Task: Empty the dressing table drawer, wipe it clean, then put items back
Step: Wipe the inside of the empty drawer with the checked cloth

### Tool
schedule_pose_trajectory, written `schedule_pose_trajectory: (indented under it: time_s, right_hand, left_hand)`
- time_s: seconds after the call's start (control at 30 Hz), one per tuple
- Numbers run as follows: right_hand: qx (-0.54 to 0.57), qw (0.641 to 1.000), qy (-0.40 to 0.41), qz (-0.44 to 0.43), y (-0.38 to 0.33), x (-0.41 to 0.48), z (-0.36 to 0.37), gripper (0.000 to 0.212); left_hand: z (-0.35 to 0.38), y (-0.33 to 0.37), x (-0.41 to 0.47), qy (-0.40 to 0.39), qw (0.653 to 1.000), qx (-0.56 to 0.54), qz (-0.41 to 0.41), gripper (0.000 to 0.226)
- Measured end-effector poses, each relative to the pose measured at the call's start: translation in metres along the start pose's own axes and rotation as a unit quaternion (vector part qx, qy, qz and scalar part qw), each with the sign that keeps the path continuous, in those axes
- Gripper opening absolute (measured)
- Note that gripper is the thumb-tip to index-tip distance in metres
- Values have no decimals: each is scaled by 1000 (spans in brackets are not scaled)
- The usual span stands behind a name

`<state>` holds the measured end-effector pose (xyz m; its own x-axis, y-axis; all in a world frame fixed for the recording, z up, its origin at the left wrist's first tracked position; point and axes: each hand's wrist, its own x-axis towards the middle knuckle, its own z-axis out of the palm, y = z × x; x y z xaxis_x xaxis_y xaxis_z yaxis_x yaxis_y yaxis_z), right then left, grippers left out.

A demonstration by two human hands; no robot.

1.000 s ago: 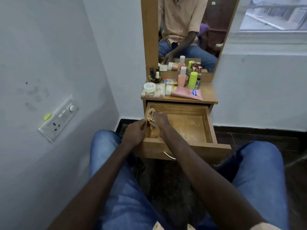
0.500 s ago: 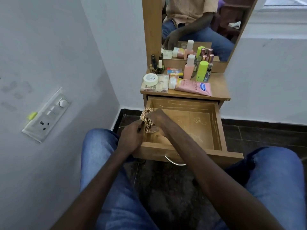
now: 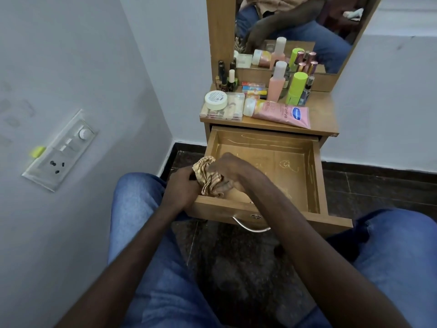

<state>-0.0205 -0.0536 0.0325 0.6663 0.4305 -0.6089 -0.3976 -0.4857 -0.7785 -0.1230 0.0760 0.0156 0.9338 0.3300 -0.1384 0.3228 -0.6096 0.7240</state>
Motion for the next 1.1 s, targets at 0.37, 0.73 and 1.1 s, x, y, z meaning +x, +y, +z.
schedule_pose_trajectory:
  time_s: [0.37,0.73,1.1]
  right_hand:
    - [-14,999,-38,-14,24,1,-2,19]
    - [26,992,97,-74,7,14,6,18]
    - [-42,973,201,-101,-3,24,4,29]
  left_hand:
    - [3,-9,7,-7,999,-36,11,55]
    - [2,-14,8,-22,999,-42,3,60]
    - [5,-18,12,-13,999,-29,2,57]
